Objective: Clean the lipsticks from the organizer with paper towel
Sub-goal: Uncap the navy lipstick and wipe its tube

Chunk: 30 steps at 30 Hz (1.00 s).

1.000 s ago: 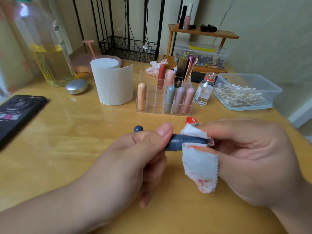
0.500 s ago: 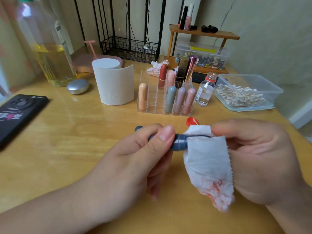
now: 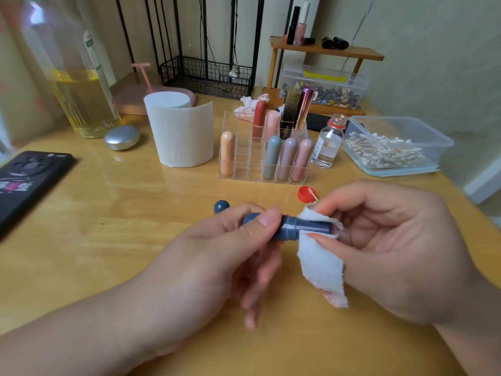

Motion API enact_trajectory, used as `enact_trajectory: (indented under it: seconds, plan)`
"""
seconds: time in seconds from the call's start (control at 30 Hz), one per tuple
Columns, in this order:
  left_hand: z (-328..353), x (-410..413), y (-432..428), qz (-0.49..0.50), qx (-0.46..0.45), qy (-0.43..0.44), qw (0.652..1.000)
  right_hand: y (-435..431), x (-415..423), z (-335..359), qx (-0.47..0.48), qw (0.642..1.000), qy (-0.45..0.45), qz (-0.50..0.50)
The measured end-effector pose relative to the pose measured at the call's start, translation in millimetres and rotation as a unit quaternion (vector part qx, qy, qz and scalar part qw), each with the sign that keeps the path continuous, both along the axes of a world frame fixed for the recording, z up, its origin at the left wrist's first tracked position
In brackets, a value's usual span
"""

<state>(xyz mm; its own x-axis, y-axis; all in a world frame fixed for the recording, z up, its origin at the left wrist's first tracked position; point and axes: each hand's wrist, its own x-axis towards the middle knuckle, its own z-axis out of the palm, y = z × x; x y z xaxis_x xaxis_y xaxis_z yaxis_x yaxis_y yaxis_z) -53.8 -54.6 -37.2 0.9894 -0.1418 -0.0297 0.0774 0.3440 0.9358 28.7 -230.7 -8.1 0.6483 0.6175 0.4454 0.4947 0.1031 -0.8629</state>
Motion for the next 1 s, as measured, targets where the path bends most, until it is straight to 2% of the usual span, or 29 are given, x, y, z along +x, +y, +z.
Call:
enact_trajectory:
  seconds: [0.1,0.17,0.3,0.37,0.47,0.53,0.67,0.77,0.83,1.0]
  plan:
    - [-2,-1,2,0.02,0.058,-0.056,0.997,1,-1,-4,0.025,0.999,0.033,0.012]
    - [0,-4,1,0.026,0.103,-0.075,0.992,2,-4,-4,0.021,0.999,0.02,0.019]
    - [1,-6,-1,0.049,0.15,-0.045,0.987,3,-4,-4,0.017,1.0,-0.021,0.016]
    - [5,-6,-1,0.035,0.144,0.006,0.989,2,-3,-3,0.006,0.999,-0.032,0.018]
    - [10,-5,1,-0.024,0.082,0.07,0.994,3,-3,-2,-0.009,0.999,-0.043,0.011]
    - [4,-5,1,-0.015,0.084,0.04,0.996,3,-3,-3,-0.003,0.999,-0.039,0.015]
    - [0,-6,-2,0.033,0.053,-0.09,0.994,4,-3,-1,0.037,0.999,0.002,0.008]
    - [3,-5,1,0.059,0.065,-0.13,0.988,4,-4,-2,0.064,0.998,0.026,-0.012]
    - [5,-5,2,0.061,0.072,-0.126,0.988,4,-7,-1,0.067,0.997,0.028,-0.003]
    - [6,-5,1,0.063,0.112,-0.044,0.991,2,-5,1,0.044,0.999,0.008,0.009]
